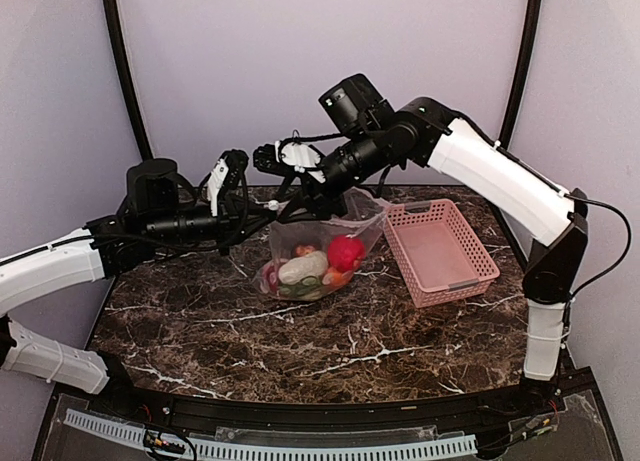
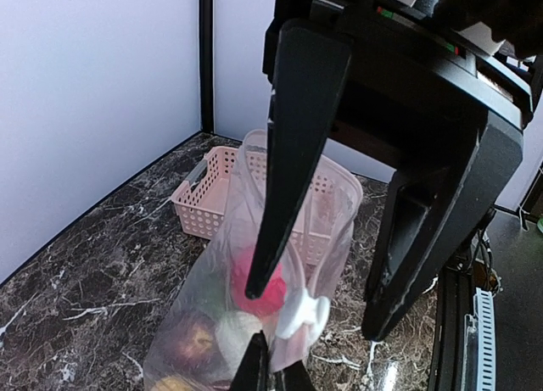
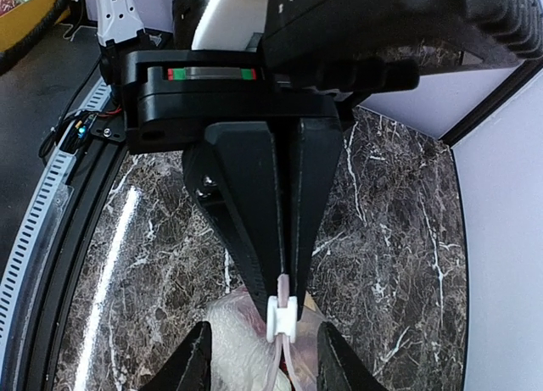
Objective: Place the food in the zip-top bag and seal the zipper
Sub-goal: Unzip the zipper from the zipper food storage bag.
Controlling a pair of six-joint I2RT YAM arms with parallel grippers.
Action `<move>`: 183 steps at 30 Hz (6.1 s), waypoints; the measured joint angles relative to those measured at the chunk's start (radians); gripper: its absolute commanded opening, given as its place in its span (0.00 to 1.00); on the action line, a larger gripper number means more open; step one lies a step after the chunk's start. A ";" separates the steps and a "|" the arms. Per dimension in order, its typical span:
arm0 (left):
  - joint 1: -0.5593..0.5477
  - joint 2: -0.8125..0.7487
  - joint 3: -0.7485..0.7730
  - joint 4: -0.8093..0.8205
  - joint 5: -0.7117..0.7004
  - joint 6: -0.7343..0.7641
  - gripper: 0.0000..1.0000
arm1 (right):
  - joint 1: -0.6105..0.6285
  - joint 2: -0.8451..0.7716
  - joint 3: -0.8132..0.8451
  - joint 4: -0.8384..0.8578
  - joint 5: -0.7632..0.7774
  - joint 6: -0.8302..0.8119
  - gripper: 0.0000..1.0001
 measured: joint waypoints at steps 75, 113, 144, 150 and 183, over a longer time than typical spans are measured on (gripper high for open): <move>-0.008 -0.072 -0.121 0.100 -0.150 -0.035 0.01 | -0.004 -0.033 -0.114 0.091 0.129 0.038 0.01; -0.008 -0.122 -0.155 0.101 -0.234 -0.045 0.01 | -0.126 -0.109 -0.232 0.053 0.126 0.038 0.01; -0.008 -0.163 -0.201 0.109 -0.274 -0.060 0.01 | -0.241 -0.167 -0.342 0.031 0.107 0.041 0.03; -0.008 -0.166 -0.204 0.113 -0.279 -0.060 0.01 | -0.259 -0.177 -0.354 0.024 0.110 0.041 0.03; -0.008 -0.174 -0.214 0.115 -0.283 -0.061 0.01 | -0.299 -0.202 -0.393 -0.003 0.134 0.041 0.04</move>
